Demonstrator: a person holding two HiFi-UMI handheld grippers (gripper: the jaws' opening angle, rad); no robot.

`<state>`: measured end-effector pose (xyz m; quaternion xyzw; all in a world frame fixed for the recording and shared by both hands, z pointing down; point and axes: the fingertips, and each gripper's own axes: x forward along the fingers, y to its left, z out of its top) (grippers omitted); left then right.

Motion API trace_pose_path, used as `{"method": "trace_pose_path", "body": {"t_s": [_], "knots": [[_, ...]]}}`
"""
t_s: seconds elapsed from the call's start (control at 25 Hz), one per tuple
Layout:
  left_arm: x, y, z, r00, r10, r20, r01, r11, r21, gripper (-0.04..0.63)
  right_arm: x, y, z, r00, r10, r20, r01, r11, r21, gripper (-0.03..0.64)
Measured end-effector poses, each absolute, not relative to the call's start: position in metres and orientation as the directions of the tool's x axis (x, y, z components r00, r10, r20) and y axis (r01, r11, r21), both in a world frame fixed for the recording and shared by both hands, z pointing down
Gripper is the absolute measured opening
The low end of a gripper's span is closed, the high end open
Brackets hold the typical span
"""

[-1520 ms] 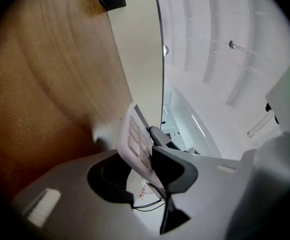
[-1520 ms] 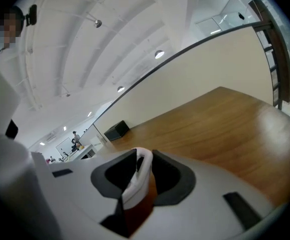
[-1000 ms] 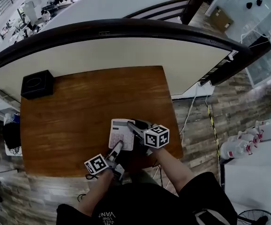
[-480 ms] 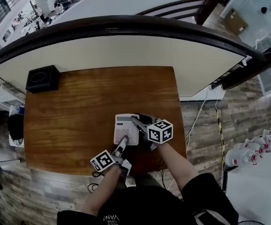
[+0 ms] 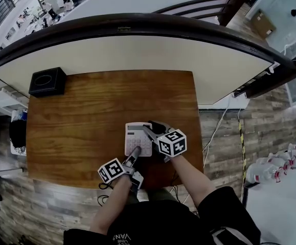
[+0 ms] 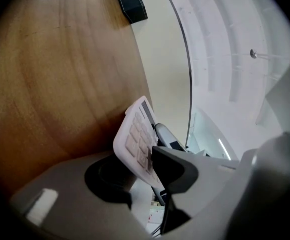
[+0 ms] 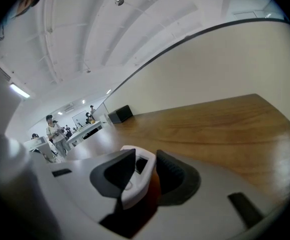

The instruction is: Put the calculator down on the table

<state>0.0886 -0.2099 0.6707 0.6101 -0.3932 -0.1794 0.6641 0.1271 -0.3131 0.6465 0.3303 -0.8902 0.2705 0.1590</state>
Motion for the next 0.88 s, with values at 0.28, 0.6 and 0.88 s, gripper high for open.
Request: {"method": "trace_pose_path", "body": {"t_s": [0.28, 0.6, 0.88], "knots": [[0.094, -0.200, 0.673, 0.648, -0.685, 0.332, -0.224, 0.245, 0.943, 0.187, 0.124, -0.311, 0.652, -0.710, -0.497, 0.499, -0.688, 0.643, -0.337, 0.112], [0.097, -0.187, 0.670, 0.677, -0.658, 0.331, -0.201, 0.267, 0.942, 0.224, 0.126, -0.312, 0.653, -0.688, -0.506, 0.521, -0.703, 0.645, -0.301, 0.117], [0.096, -0.178, 0.669, 0.676, -0.653, 0.342, -0.216, 0.268, 0.939, 0.230, 0.126, -0.313, 0.652, -0.677, -0.522, 0.519, -0.712, 0.641, -0.285, 0.120]]}}
